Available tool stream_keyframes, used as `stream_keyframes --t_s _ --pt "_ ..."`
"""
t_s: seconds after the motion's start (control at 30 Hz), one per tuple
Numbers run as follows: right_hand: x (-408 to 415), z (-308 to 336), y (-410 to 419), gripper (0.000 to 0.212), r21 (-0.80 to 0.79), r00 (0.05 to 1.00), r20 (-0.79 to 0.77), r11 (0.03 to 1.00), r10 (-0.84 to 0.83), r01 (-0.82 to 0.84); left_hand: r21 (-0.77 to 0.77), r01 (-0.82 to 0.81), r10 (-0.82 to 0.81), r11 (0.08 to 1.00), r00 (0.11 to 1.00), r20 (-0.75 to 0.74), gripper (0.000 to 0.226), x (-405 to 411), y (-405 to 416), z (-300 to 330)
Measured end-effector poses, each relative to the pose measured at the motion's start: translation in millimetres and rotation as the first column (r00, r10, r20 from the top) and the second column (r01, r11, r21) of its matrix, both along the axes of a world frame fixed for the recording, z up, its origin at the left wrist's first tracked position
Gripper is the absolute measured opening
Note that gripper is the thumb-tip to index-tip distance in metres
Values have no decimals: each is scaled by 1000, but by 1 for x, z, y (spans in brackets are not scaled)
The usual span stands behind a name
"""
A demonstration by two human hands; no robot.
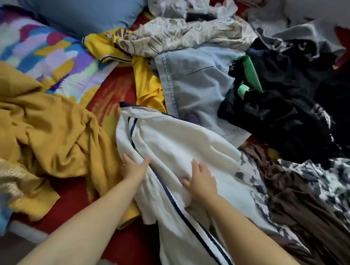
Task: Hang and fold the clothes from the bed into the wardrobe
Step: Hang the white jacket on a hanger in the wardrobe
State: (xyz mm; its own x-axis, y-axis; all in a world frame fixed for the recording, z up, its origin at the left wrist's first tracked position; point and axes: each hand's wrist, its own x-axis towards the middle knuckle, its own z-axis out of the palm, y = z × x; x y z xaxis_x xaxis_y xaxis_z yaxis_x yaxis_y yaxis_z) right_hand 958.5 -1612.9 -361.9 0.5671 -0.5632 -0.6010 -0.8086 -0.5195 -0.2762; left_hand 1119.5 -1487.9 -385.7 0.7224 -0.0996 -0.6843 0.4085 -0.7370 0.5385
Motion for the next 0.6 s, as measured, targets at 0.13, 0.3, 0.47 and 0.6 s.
stream_keyframes --t_s 0.13,0.3,0.47,0.6 --pt "-1 -14 10 24 -11 1000 18 1000 -9 10 -33 -161 156 986 981 -112 77 12 16 -9" --pt "-8 31 -1 14 -89 964 186 974 -189 208 -136 -314 275 940 929 -248 50 4 34 26" --pt "-5 98 -9 13 -63 905 353 960 -236 275 -351 -343 288 871 936 -201 27 -24 38 99" --pt "-14 161 3 19 40 871 469 988 -150 149 -512 -271 266 815 960 -84 15 -68 40 182"
